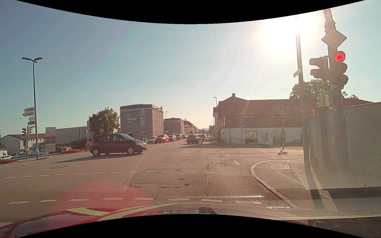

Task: Follow the waypoints while adhering to traffic rules and regulations

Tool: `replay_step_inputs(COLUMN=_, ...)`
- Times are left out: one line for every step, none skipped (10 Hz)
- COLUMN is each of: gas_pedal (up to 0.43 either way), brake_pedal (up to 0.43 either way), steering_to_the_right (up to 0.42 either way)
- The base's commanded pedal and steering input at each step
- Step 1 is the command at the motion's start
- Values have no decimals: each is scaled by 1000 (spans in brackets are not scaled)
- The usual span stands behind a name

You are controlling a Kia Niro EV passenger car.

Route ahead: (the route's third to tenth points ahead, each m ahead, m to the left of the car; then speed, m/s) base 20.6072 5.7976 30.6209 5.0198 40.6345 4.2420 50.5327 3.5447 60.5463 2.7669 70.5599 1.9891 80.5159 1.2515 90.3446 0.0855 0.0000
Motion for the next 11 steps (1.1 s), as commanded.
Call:
replay_step_inputs(gas_pedal=0, brake_pedal=262, steering_to_the_right=0)
replay_step_inputs(gas_pedal=0, brake_pedal=268, steering_to_the_right=0)
replay_step_inputs(gas_pedal=0, brake_pedal=268, steering_to_the_right=0)
replay_step_inputs(gas_pedal=0, brake_pedal=262, steering_to_the_right=1)
replay_step_inputs(gas_pedal=0, brake_pedal=268, steering_to_the_right=1)
replay_step_inputs(gas_pedal=0, brake_pedal=268, steering_to_the_right=0)
replay_step_inputs(gas_pedal=0, brake_pedal=262, steering_to_the_right=0)
replay_step_inputs(gas_pedal=0, brake_pedal=268, steering_to_the_right=1)
replay_step_inputs(gas_pedal=0, brake_pedal=262, steering_to_the_right=0)
replay_step_inputs(gas_pedal=0, brake_pedal=262, steering_to_the_right=0)
replay_step_inputs(gas_pedal=0, brake_pedal=268, steering_to_the_right=0)
